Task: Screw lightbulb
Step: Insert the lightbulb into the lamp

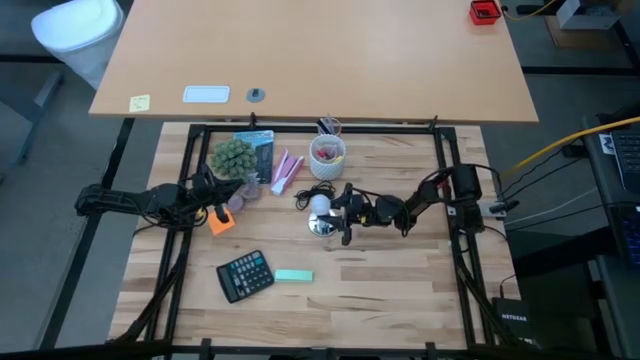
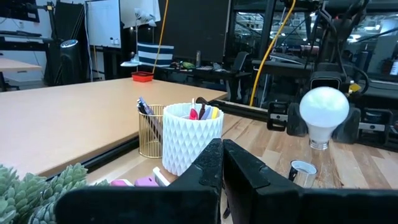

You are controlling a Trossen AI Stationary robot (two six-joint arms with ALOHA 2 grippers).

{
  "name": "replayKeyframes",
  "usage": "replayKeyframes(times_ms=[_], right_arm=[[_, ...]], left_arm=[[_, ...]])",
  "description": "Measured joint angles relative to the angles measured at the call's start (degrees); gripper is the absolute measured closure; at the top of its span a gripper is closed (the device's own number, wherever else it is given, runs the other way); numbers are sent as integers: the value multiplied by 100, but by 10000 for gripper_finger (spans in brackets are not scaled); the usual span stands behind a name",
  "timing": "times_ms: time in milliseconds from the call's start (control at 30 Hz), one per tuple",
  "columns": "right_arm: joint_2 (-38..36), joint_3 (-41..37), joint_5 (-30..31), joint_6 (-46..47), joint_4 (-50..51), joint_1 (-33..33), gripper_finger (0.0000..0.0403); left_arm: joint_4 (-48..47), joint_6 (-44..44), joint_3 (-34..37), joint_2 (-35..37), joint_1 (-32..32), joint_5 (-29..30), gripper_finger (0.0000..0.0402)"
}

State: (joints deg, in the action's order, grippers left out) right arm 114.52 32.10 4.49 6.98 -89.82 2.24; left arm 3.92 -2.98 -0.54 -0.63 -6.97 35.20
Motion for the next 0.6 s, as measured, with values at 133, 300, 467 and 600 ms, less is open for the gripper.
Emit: replayKeyframes(times_ms=[133,300,467,600], right_arm=[[214,183,-30,0,0,0,238],[384,249,-61,10,8,0,238],[382,157,-61,16,9,0,237],[382,142,-57,17,141,0,237]], left_arm=[[0,0,0,1,-1,0,398],[-2,0,0,-1,0,0,398],[0,-2,0,1,1,0,398],[0,-1,0,-1,0,0,398]])
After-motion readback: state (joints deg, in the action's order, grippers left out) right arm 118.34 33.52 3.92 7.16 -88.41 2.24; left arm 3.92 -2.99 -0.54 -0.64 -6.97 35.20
